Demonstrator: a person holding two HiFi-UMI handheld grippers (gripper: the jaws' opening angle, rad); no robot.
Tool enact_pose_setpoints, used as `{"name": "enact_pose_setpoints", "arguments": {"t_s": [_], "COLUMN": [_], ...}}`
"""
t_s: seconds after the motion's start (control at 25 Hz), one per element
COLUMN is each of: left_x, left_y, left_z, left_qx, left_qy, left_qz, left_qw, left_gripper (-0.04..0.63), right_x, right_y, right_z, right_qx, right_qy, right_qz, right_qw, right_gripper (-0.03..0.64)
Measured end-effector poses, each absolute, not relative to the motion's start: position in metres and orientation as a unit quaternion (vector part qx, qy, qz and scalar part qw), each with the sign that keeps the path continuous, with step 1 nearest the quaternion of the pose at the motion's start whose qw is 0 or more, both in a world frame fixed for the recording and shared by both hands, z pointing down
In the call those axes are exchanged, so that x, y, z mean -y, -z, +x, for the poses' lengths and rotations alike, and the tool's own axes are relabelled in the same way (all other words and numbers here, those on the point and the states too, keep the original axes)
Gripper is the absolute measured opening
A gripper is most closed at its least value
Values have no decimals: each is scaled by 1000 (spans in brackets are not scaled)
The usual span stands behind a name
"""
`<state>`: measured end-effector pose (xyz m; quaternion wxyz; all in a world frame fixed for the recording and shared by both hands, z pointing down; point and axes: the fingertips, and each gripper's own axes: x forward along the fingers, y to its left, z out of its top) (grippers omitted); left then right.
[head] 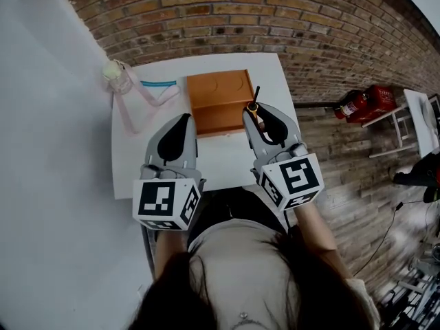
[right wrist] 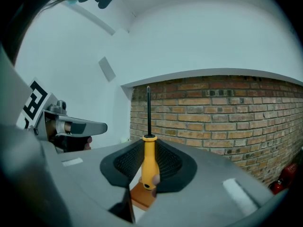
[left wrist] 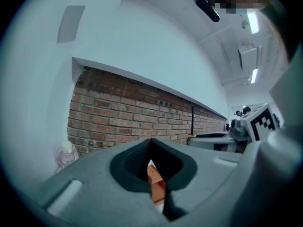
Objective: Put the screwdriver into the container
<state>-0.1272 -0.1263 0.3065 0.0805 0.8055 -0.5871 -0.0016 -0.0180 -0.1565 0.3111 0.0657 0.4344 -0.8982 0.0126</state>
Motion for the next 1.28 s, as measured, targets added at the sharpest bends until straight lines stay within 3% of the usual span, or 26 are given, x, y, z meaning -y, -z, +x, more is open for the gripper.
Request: {"name": "enact_pose_setpoints", "arguments": {"t_s": [1.28], "left_x": [189], "left_y": [-317], "left_z": [-136], "left_qx": [663], "left_qy": [8], "left_qz": [742], "left_qw": [96], "left_gripper": [0], "right_x": [247], "right_y": [-384], "right_z": [-28], "right_qx": [935], "right_qy": [-11], "right_qz": [312], "right_qw": [169], "right_gripper": [75]}}
